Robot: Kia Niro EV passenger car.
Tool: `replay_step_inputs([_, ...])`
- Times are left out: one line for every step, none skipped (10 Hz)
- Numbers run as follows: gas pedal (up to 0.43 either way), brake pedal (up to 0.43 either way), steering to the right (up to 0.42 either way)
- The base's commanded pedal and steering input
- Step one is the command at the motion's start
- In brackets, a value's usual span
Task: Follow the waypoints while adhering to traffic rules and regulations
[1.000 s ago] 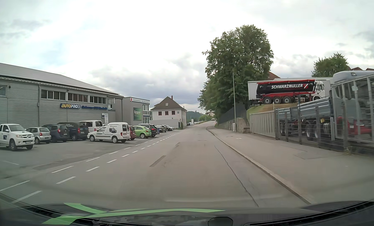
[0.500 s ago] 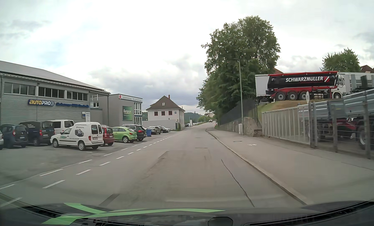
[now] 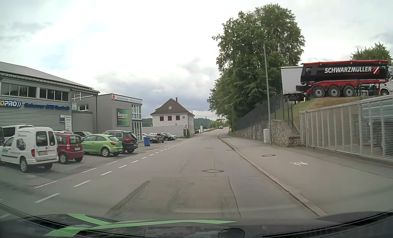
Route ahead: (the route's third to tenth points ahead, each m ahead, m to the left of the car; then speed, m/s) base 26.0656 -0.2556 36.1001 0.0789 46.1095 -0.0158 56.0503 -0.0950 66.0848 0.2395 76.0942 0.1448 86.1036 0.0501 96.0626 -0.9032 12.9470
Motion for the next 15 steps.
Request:
replay_step_inputs([0.000, 0.000, -0.008])
replay_step_inputs([0.000, 0.000, -0.008])
replay_step_inputs([0.000, 0.000, -0.007])
replay_step_inputs([0.000, 0.000, -0.006])
replay_step_inputs([0.000, 0.000, -0.005])
replay_step_inputs([0.000, 0.000, -0.004])
replay_step_inputs([0.000, 0.000, -0.004])
replay_step_inputs([0.000, 0.000, -0.004])
replay_step_inputs([0.000, 0.000, -0.004])
replay_step_inputs([0.000, 0.000, -0.004])
replay_step_inputs([0.000, 0.000, -0.004])
replay_step_inputs([0.000, 0.000, -0.004])
replay_step_inputs([0.000, 0.000, -0.004])
replay_step_inputs([0.000, 0.000, -0.004])
replay_step_inputs([0.000, 0.000, -0.004])
